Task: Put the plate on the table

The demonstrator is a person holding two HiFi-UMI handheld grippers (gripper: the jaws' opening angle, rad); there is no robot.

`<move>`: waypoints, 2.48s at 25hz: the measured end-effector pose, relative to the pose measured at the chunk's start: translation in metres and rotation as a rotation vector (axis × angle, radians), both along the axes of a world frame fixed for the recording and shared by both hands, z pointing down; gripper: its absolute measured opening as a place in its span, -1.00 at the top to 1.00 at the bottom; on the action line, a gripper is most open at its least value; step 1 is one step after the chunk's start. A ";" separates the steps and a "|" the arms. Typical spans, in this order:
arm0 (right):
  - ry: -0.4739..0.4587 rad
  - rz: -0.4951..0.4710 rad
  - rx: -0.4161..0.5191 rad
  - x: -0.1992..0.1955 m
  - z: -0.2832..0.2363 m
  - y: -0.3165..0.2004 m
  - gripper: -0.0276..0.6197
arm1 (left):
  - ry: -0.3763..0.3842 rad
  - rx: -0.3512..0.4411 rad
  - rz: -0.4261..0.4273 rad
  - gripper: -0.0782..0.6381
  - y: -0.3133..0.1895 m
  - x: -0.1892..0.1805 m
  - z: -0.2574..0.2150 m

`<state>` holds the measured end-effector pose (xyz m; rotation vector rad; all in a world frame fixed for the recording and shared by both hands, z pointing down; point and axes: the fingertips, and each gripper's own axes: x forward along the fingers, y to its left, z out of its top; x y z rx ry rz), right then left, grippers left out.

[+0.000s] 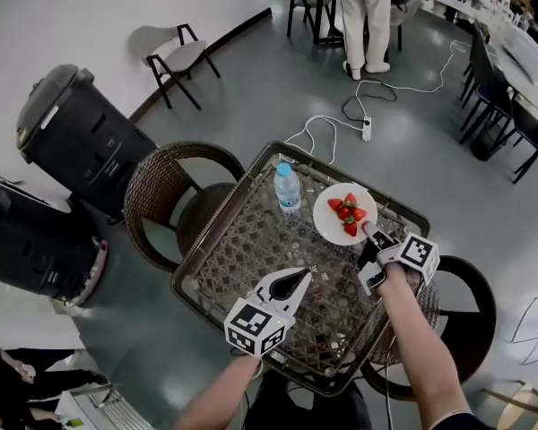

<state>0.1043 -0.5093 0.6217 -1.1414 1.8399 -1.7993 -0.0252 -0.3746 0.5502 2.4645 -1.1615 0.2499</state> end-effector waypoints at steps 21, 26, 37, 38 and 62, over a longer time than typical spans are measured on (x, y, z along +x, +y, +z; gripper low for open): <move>0.080 -0.005 -0.112 -0.014 0.102 -0.081 0.87 | 0.038 -0.105 -0.062 0.77 -0.029 0.000 0.050; 0.106 -0.006 -0.121 -0.017 0.108 -0.089 0.86 | 0.042 -0.115 -0.070 0.77 -0.034 -0.002 0.055; 0.150 -0.014 -0.132 -0.019 0.116 -0.096 0.86 | 0.045 -0.126 -0.062 0.77 -0.044 0.004 0.057; 0.158 -0.015 -0.132 -0.019 0.116 -0.097 0.86 | 0.043 -0.130 -0.061 0.77 -0.045 0.005 0.057; 0.544 -0.088 -0.094 -0.017 0.120 -0.102 0.78 | 0.052 -0.156 -0.038 0.77 -0.035 0.007 0.062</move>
